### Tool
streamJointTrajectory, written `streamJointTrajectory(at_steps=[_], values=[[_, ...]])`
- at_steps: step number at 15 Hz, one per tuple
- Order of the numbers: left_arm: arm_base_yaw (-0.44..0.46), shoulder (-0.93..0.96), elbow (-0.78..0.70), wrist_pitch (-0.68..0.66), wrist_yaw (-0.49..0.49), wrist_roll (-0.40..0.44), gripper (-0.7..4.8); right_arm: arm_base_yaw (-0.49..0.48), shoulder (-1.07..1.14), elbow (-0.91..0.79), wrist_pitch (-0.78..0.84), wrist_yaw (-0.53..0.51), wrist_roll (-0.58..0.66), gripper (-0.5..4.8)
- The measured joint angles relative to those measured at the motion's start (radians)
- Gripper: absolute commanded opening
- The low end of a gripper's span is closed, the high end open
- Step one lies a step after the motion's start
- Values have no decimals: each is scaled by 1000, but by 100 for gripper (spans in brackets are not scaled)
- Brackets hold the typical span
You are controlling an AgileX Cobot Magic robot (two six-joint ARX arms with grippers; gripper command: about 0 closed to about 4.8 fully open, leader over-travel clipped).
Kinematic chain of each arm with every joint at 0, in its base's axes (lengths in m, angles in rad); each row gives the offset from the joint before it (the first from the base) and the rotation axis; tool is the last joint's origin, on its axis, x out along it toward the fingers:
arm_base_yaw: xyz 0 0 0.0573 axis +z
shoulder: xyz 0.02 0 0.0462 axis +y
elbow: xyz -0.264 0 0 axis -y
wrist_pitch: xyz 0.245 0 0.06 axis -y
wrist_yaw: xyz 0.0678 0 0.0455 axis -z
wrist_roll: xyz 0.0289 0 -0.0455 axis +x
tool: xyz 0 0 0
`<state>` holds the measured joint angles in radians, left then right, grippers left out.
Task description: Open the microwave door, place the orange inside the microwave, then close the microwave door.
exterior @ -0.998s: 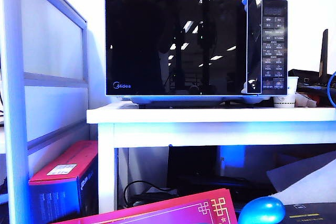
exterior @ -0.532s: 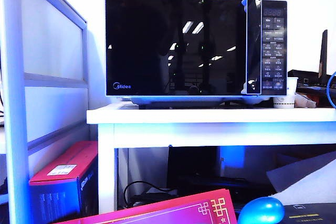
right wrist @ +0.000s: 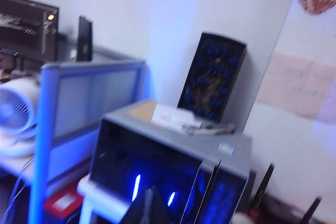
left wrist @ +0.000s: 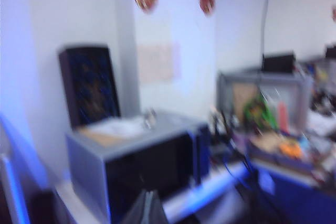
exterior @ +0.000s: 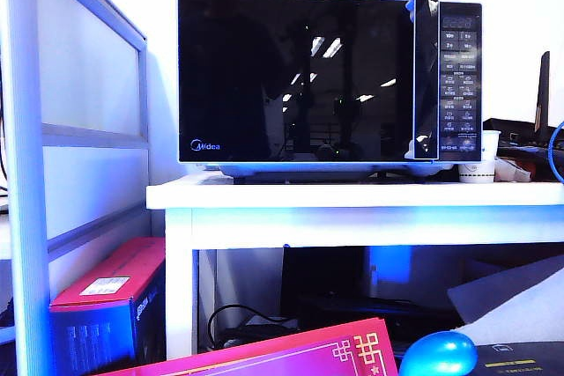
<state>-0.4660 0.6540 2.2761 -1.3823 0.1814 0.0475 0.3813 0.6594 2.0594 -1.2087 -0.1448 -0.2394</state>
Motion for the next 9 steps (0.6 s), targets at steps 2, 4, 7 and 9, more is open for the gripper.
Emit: streamJointTrajectory(at_steps=[2,4,7,9], values=[[25,-23,-6,-47,14,-15,-5,-1,-59,-4,-81,-8,0,-1],[76,-40,-7,-48,27,-18,-5,0,-83,-63,-103,-10,0,-1],[169,-31,-148,-28,159,16,-5,-2,-131,-353,79,-36,7,-1],[235,-32,-269,68,276,41,-5,-1,-211,-601,333,-39,31,-1]])
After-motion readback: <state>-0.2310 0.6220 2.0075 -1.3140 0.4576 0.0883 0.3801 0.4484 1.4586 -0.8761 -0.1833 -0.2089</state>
